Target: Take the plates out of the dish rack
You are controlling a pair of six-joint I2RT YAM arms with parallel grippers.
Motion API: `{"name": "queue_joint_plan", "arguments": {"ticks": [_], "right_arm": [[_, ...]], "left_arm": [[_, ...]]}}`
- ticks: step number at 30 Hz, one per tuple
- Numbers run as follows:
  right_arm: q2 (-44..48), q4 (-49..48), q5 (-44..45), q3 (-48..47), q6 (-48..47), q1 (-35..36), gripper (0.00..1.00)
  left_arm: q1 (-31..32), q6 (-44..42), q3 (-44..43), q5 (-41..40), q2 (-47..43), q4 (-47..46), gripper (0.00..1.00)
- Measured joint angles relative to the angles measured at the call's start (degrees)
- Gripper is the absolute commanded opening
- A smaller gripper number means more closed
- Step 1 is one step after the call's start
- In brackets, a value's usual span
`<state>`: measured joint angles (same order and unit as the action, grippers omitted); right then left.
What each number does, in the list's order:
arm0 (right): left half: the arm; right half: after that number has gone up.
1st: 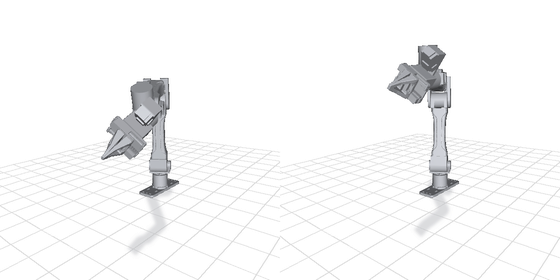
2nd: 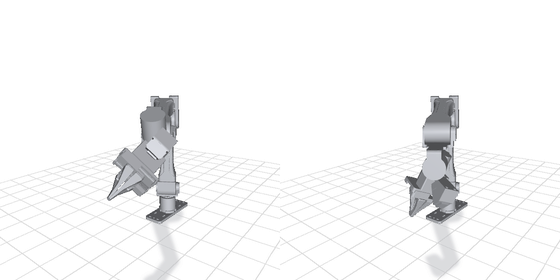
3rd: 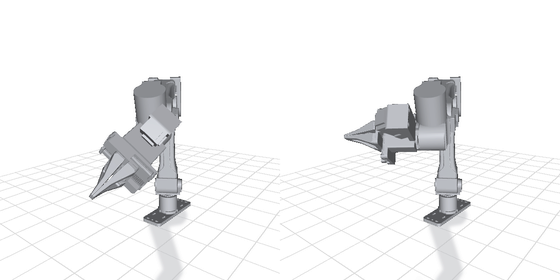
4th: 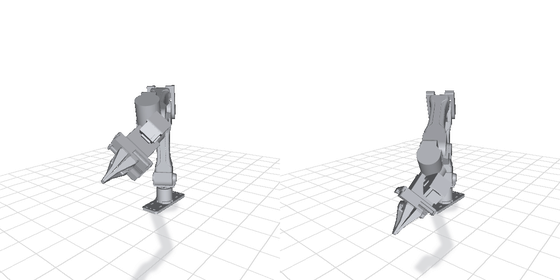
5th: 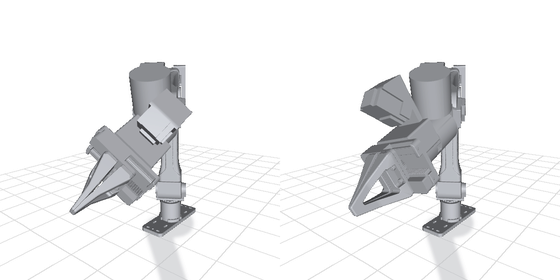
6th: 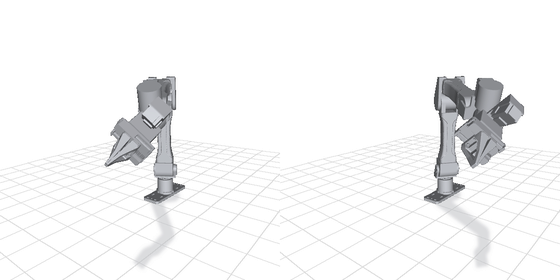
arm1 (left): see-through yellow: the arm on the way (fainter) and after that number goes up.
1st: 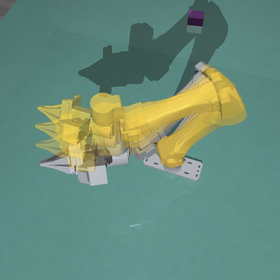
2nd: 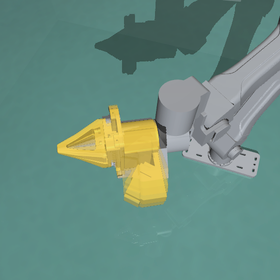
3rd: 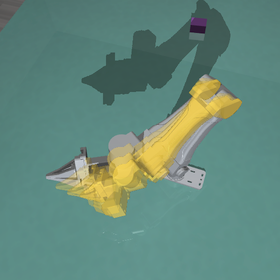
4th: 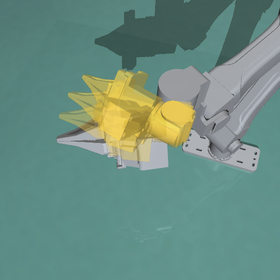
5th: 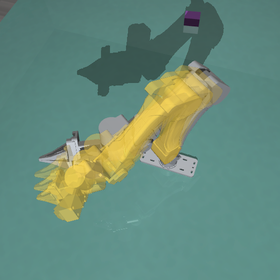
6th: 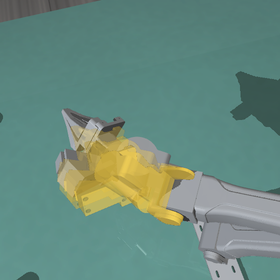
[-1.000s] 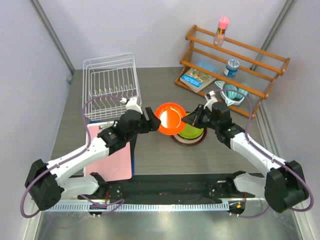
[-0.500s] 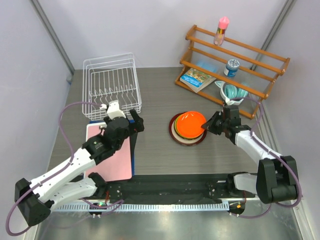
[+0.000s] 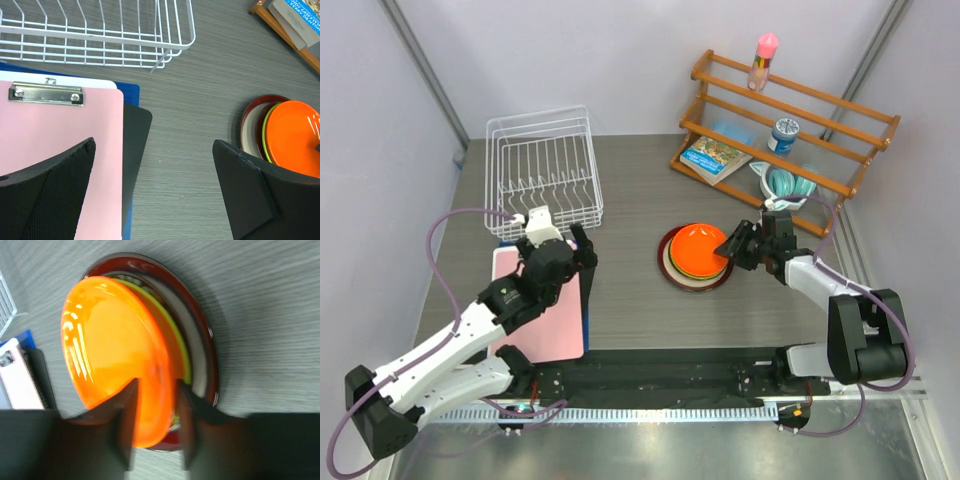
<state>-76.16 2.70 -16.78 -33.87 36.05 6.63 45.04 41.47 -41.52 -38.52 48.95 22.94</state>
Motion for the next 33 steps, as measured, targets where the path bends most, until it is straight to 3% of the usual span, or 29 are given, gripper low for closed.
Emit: {"name": "queue_joint_plan", "arguments": {"ticks": [4, 8, 21, 33], "right_arm": [[-0.28, -1.29, -1.38, -0.17, -0.11, 0.07, 0.74], [0.9, -0.26, -1.36, -0.39, -0.94, 0.02, 0.8], [12.83, 8.0, 0.72, -5.35, -6.75, 0.0, 0.9], [10.84, 11.69, 2.01, -5.79, -8.9, 0.0, 0.94]], "left_arm": [[0.0, -0.2, 0.39, -0.55, -0.87, 0.2, 0.99], [0.0, -0.48, 0.48, -0.72, -0.9, 0.31, 1.0], [0.0, -1.49, 0.48, -1.29, 0.31, 0.59, 0.99], [0.0, -1.92, 0.48, -1.75, 0.31, 0.7, 1.0]]}}
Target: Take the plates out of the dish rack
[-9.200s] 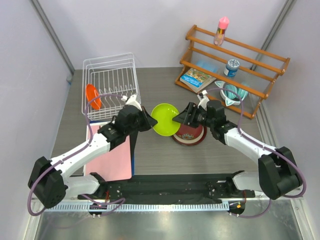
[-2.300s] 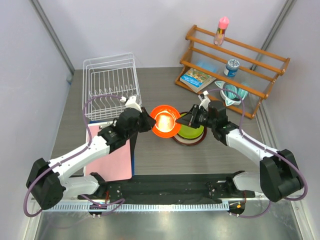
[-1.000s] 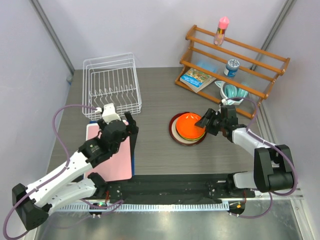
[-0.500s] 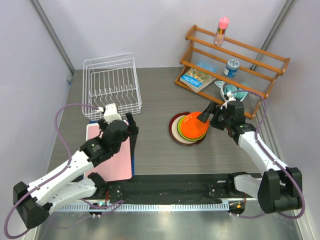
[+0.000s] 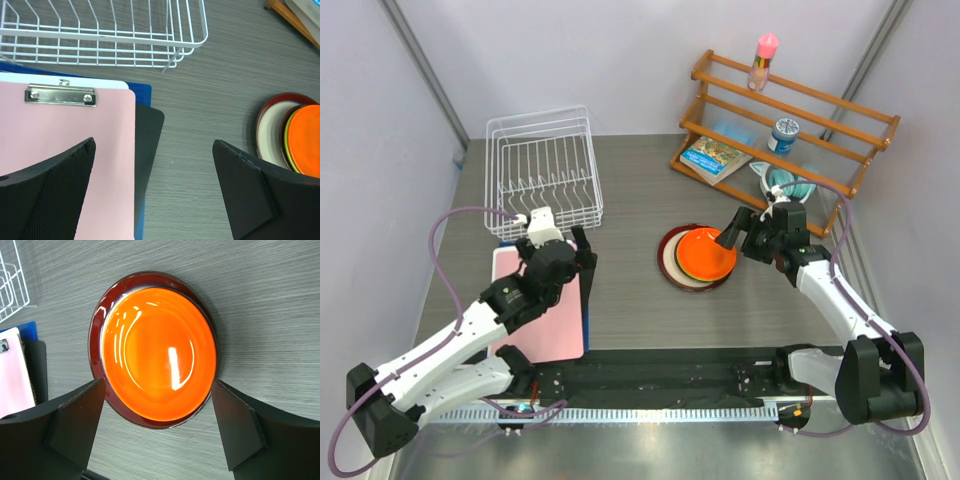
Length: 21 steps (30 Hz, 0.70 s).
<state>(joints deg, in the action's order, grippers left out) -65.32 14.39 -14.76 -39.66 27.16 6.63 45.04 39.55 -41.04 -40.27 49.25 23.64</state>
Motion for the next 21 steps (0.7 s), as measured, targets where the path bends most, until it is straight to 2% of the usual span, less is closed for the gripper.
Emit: {"name": "queue_joint_plan", "arguments": {"ticks": [4, 7, 12, 16, 21], "right_arm": [[2.16, 1.03, 2.91, 0.09, -0.46, 0.0, 1.0], [5.73, -0.09, 7.32, 1.2, -1.88, 0.0, 0.99], [10.88, -6.05, 17.31, 7.54, -4.63, 1.09, 0.99], [13.35, -12.66, 27.67, 13.03, -8.9, 4.72, 1.0], [11.54, -19.67, 38.71, 17.0, -13.7, 8.59, 0.99]], "left_arm": [[0.0, -1.18, -0.24, -1.31, 0.2, 1.09, 1.0], [0.0, -1.7, -1.44, -2.29, 0.39, 3.19, 0.99], [0.0, -3.04, -3.69, -4.68, -2.05, 5.44, 1.0], [0.0, -5.51, -3.32, -7.45, -6.91, 5.18, 0.99], [0.0, -9.88, -0.02, -10.91, -10.64, 1.62, 0.99]]}}
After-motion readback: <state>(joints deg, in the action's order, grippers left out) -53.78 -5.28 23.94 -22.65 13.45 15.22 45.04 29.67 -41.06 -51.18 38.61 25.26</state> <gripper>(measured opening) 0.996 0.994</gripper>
